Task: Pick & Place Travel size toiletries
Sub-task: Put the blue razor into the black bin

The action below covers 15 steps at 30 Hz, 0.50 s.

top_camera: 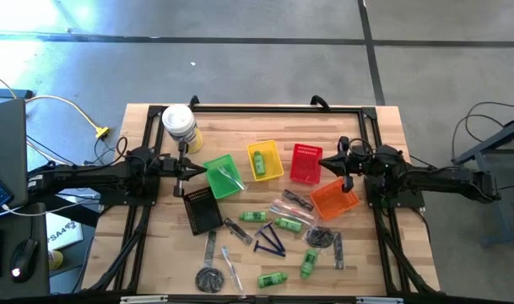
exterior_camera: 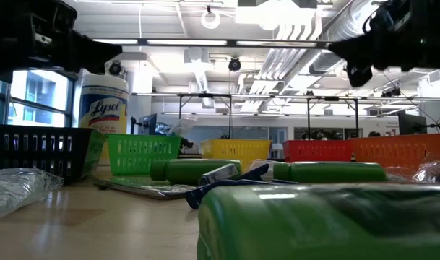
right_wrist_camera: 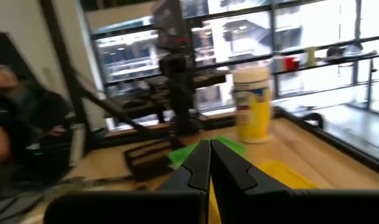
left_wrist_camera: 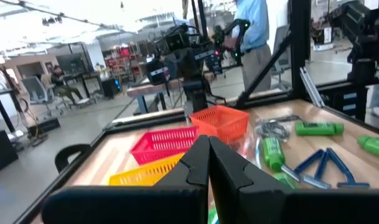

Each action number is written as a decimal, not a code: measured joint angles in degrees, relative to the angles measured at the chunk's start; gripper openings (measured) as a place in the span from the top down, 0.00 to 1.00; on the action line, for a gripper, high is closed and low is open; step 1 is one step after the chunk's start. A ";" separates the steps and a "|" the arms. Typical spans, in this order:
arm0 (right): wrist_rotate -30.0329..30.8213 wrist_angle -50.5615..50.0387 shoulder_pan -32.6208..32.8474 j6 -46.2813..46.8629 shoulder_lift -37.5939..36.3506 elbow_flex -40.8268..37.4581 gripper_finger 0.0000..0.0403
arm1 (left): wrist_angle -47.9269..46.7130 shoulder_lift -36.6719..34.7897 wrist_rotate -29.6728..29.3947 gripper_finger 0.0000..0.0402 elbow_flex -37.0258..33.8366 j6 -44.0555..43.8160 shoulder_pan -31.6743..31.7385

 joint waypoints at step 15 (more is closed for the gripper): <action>28.77 -57.05 33.46 19.37 25.49 38.53 0.99 | -3.62 0.02 -0.05 1.00 0.02 -6.01 0.00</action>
